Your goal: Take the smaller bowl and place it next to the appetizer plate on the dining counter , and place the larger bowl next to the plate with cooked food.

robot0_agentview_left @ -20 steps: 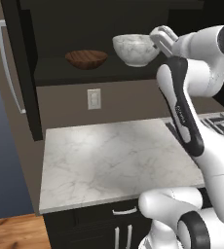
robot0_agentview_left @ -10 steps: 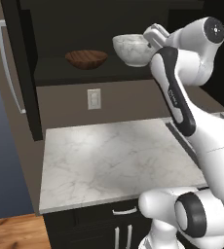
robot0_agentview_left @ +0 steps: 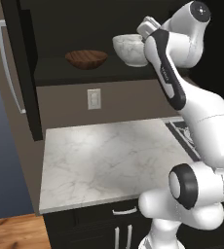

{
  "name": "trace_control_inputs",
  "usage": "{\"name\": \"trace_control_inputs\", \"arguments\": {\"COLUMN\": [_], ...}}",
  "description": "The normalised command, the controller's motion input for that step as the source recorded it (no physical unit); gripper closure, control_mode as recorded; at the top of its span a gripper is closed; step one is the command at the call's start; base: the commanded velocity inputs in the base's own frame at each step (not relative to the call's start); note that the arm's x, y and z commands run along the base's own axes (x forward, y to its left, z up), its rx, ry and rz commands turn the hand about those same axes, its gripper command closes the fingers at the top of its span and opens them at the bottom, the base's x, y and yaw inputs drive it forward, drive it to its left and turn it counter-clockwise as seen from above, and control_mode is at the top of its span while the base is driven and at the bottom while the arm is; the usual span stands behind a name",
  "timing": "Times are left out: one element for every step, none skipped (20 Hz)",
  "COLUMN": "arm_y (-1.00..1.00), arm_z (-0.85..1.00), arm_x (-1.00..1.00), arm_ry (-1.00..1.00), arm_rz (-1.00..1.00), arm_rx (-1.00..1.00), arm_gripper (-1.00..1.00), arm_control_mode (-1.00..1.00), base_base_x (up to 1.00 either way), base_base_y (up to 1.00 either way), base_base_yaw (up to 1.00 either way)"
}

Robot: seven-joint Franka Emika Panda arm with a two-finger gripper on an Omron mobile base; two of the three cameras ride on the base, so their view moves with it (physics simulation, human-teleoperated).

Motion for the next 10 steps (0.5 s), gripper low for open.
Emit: {"name": "trace_control_inputs", "arguments": {"arm_y": [0.00,0.00,0.00,0.00,0.00,0.00,0.00,0.00,0.00,0.00], "arm_z": [-0.11,-0.13,-0.12,-0.09,-0.10,-0.11,-0.11,-0.04,-0.04,-0.04], "arm_x": [0.47,0.49,0.51,0.52,0.53,0.52,0.51,0.52,0.53,0.53], "arm_ry": [0.01,0.02,0.03,0.04,0.06,0.06,0.06,0.05,0.04,0.04], "arm_rz": [0.00,0.00,0.00,0.00,0.00,0.00,0.00,0.00,0.00,0.00], "arm_rx": [0.00,0.00,0.00,0.00,0.00,0.00,0.00,0.00,0.00,0.00], "arm_gripper": [-1.00,-1.00,-1.00,-1.00,-1.00,-1.00,-1.00,-1.00,-1.00,-1.00], "arm_control_mode": [-1.00,-1.00,-1.00,-1.00,-1.00,-1.00,-1.00,-1.00,-1.00,-1.00], "base_base_x": [0.00,0.00,0.00,0.00,0.00,0.00,0.00,0.00,0.00,0.00], "base_base_y": [0.00,0.00,0.00,0.00,0.00,0.00,0.00,0.00,0.00,0.00], "base_base_yaw": [0.00,0.00,0.00,0.00,0.00,0.00,0.00,0.00,0.00,0.00]}}
